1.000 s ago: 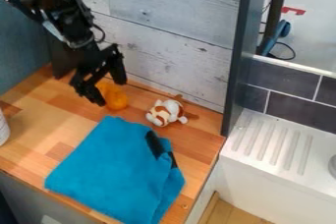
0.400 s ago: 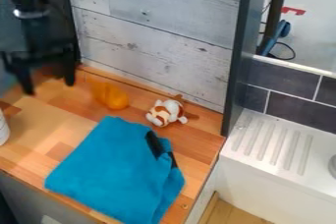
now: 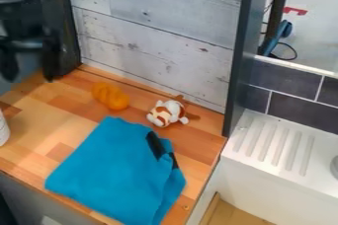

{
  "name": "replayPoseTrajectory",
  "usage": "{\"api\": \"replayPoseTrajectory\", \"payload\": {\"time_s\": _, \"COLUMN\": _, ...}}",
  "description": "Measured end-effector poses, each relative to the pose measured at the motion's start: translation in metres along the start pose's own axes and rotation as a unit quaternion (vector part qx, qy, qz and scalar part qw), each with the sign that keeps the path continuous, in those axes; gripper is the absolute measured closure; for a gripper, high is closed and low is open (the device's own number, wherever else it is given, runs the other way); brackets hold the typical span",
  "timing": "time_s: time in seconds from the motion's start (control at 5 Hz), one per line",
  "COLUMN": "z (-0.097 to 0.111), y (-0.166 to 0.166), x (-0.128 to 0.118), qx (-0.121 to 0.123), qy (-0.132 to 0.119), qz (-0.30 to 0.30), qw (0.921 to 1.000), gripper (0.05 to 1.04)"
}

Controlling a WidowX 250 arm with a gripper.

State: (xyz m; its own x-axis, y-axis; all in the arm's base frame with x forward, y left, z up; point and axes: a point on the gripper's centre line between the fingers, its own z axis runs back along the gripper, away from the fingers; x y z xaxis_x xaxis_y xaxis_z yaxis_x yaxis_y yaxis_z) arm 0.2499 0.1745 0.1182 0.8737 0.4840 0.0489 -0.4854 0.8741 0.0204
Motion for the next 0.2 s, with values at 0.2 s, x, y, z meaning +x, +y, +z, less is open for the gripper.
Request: {"api": "replayPoseTrajectory", "payload": {"time_s": 0.2, "z": 0.0069, "y": 0.0135, "x": -0.0172, "qx": -0.04, "qy": -0.025, "qz": -0.073, "qw": 0.9962, "gripper": 0.083}}
